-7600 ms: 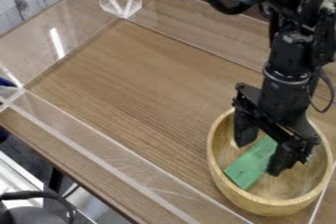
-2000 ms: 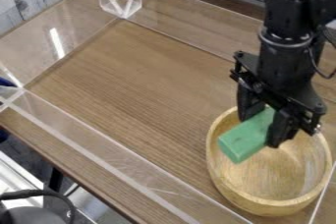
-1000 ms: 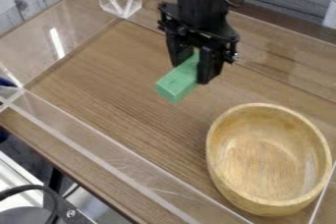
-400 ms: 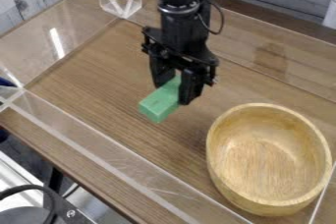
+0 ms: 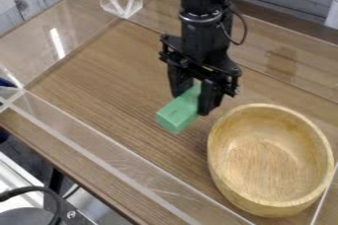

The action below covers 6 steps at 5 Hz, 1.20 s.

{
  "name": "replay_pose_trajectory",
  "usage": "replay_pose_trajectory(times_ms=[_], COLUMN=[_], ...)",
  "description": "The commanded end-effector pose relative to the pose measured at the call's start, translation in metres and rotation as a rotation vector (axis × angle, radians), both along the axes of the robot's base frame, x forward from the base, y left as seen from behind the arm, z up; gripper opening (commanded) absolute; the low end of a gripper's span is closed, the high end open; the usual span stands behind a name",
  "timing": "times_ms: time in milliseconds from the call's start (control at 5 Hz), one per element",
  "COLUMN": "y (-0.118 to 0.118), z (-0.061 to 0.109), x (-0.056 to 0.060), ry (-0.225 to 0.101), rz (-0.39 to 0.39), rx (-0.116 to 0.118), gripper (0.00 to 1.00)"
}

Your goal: Remove the green block from inside the brown bowl and put it on the table

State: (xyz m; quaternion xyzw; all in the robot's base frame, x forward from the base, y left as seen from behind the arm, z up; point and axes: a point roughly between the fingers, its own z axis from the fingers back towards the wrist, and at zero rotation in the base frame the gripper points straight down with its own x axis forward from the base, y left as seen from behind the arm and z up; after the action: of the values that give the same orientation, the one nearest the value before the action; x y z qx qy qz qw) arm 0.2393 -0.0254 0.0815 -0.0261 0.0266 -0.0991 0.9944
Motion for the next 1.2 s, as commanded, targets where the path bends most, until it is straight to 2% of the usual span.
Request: replay_pose_trajectory(times_ms=[0,1000], y=[0.0014,0.0114], z=[0.0096,0.0053], x=[0.0104,0.0184], ry=[-0.049,-0.046], rz=[0.001,0.013], rx=[-0.001,0.005], gripper=[0.0,0.0])
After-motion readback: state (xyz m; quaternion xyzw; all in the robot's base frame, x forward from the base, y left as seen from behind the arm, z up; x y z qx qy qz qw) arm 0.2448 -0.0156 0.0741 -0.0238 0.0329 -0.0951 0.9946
